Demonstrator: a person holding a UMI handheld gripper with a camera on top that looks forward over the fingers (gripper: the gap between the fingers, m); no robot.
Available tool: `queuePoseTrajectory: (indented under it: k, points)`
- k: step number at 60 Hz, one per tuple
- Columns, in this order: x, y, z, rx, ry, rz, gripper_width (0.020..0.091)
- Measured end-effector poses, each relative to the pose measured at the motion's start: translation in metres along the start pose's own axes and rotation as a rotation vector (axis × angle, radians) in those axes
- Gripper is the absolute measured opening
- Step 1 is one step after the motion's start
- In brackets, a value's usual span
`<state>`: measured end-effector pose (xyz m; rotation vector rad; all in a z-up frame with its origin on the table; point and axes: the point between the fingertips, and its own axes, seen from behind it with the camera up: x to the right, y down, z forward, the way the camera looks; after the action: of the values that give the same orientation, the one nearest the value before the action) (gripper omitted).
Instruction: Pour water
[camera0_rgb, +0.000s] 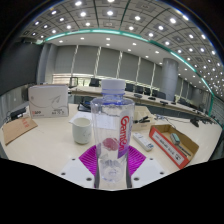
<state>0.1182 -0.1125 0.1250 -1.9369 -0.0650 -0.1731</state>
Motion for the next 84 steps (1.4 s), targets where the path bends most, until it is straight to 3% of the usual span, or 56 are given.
queuePoseTrajectory:
  k: [24, 53, 72, 84]
  points:
    - [0.053, -0.112, 0.089, 0.021, 0.290, -0.700, 0.0359]
    - [0.029, -0.150, 0.182, 0.087, 0.475, -1.672, 0.0359]
    - [0.016, -0.148, 0.199, 0.122, 0.438, -1.867, 0.0356]
    - [0.025, -0.155, 0.195, 0.133, 0.385, -1.658, 0.0358]
